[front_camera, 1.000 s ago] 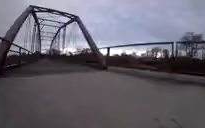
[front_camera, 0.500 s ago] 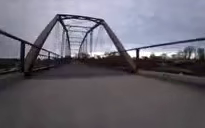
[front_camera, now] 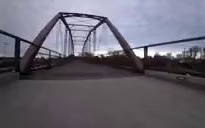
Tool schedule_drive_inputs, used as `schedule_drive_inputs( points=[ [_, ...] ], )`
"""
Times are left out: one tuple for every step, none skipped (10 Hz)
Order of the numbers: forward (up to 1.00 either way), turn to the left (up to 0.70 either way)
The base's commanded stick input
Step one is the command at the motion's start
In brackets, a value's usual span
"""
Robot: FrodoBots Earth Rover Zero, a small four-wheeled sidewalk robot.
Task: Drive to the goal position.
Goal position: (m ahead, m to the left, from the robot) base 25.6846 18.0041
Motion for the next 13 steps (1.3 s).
schedule_drive_inputs(
  points=[
    [1.0,0.0],
    [1.0,0.0],
    [1.0,0.0],
    [1.0,0.0],
    [1.0,0.0],
    [1.0,0.0],
    [1.0,0.0],
    [1.0,0.0],
    [1.0,0.0],
    [1.0,0.0],
    [1.0,0.0],
    [1.0,0.0],
    [1.0,0.0]
  ],
)
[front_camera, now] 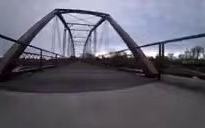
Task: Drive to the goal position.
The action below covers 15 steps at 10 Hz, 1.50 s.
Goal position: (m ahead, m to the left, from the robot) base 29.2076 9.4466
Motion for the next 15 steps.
schedule_drive_inputs(
  points=[
    [1.0,0.0],
    [1.0,0.0],
    [1.0,0.0],
    [1.0,0.0],
    [1.0,0.0],
    [1.0,0.0],
    [1.0,0.0],
    [1.0,0.0],
    [1.0,0.0],
    [1.0,0.0],
    [1.0,0.0],
    [1.0,0.0],
    [1.0,0.0],
    [1.0,0.0],
    [1.0,0.0]
  ],
)
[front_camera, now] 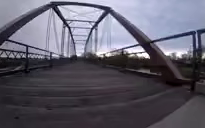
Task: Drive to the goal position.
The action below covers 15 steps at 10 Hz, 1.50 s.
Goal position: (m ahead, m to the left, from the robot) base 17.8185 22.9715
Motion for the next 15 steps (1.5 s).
schedule_drive_inputs(
  points=[
    [1.0,0.0],
    [1.0,0.0],
    [1.0,0.0],
    [1.0,0.0],
    [1.0,0.0],
    [1.0,0.0],
    [1.0,0.0],
    [1.0,0.0],
    [1.0,0.0],
    [1.0,0.0],
    [1.0,0.0],
    [1.0,0.0],
    [1.0,0.0],
    [1.0,0.0],
    [1.0,0.0]
  ],
)
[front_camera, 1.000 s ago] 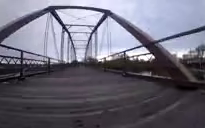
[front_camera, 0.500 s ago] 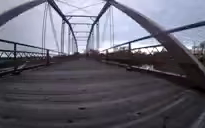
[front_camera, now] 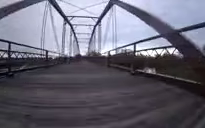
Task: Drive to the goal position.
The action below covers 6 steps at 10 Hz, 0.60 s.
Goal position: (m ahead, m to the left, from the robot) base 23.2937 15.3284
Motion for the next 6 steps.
schedule_drive_inputs(
  points=[
    [1.0,0.0],
    [1.0,0.0],
    [1.0,0.0],
    [1.0,0.0],
    [1.0,0.0],
    [1.0,0.0]
  ],
)
